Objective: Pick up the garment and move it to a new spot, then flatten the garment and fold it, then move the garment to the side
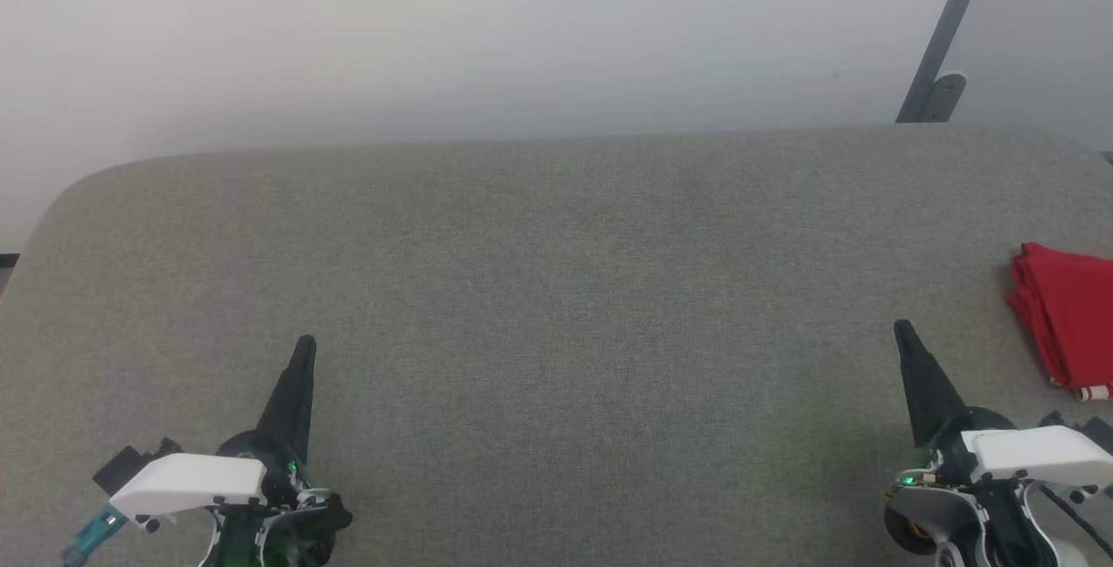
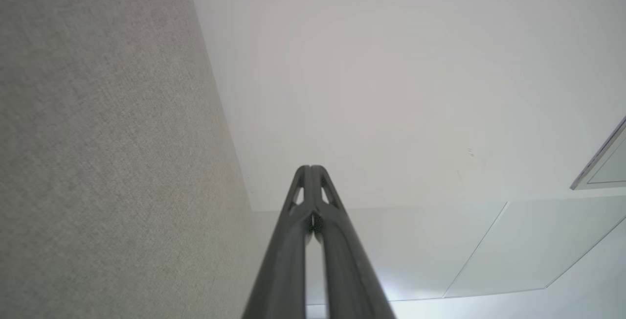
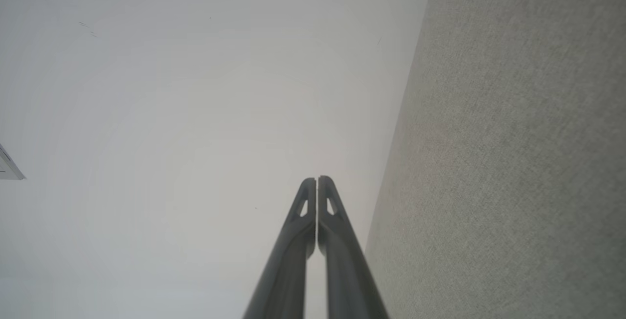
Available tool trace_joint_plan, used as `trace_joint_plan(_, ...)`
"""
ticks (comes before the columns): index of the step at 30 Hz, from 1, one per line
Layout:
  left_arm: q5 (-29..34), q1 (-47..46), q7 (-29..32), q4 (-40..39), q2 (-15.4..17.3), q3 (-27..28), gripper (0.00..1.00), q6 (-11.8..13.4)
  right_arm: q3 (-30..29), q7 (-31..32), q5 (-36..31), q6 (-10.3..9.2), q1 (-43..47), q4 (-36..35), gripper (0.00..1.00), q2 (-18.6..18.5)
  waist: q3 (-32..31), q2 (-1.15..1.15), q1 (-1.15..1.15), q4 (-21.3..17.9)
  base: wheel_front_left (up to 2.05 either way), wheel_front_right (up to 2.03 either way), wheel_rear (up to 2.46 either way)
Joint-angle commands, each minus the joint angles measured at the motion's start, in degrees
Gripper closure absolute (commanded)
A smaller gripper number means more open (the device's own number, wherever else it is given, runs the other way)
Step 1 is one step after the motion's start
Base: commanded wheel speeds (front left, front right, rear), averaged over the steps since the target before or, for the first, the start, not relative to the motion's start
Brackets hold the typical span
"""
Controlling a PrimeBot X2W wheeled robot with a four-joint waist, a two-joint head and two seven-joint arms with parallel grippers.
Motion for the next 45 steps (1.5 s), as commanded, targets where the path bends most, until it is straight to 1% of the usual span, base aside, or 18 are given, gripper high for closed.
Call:
trace_joint_plan(1,-0.2,-0.7,0.2,0.0,-0.1,0.2,1.00,-0.2,0.0,0.1,0.2,0.02,-0.3,0.1,1.00,0.2,0.0,0.00,0.00,0.0,0.00,0.00,0.00)
trace_joint_plan(45,-0.2,-0.7,0.2,0.0,-0.1,0.1,1.00,-0.2,0.0,0.1,0.3,0.02,-0.3,0.1,1.00,0.2,0.0,0.00,0.00,0.0,0.00,0.00,0.00)
